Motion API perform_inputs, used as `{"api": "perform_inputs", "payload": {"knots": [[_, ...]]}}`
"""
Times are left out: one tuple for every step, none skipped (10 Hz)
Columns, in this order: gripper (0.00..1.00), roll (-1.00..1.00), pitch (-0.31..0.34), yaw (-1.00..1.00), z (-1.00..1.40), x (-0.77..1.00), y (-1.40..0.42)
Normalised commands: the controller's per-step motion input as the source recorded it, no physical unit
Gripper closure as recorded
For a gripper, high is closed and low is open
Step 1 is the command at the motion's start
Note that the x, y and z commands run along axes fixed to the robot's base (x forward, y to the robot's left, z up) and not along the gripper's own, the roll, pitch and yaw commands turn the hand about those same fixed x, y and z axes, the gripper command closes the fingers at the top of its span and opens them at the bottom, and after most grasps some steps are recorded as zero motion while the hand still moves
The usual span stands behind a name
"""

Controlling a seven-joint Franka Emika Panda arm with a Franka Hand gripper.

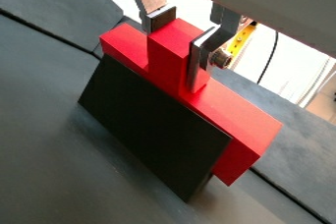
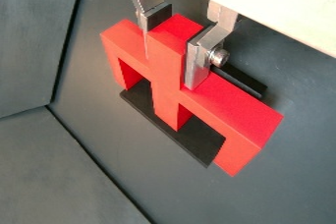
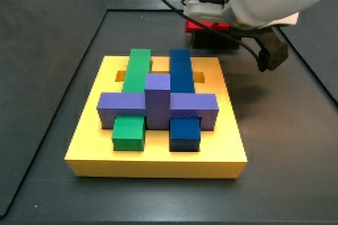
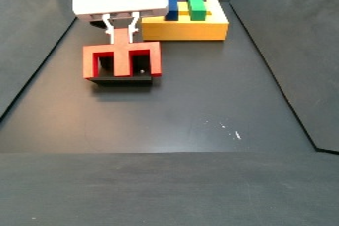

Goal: Pick up the red object. Move up. Place the red object on the fixture. Regrasp the red object. Move to above the board. Insert the red object.
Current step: Regrasp the red object, then move to above the board.

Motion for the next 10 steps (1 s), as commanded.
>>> {"api": "perform_inputs", "payload": {"knots": [[1.00,0.00,0.000,0.00,0.00,0.00,0.00],[1.00,0.00,0.000,0.00,0.00,0.00,0.00],[1.00,0.00,0.000,0.00,0.00,0.00,0.00],[1.00,0.00,0.000,0.00,0.00,0.00,0.00],[1.00,0.00,0.000,0.00,0.00,0.00,0.00],[1.00,0.00,0.000,0.00,0.00,0.00,0.00],[1.00,0.00,0.000,0.00,1.40,0.00,0.00],[1.00,0.01,0.025,0.05,1.40,-0.02,0.00],[1.00,-0.02,-0.001,0.04,1.40,-0.04,0.01],[1.00,0.01,-0.001,0.04,1.40,-0.03,0.01]]}}
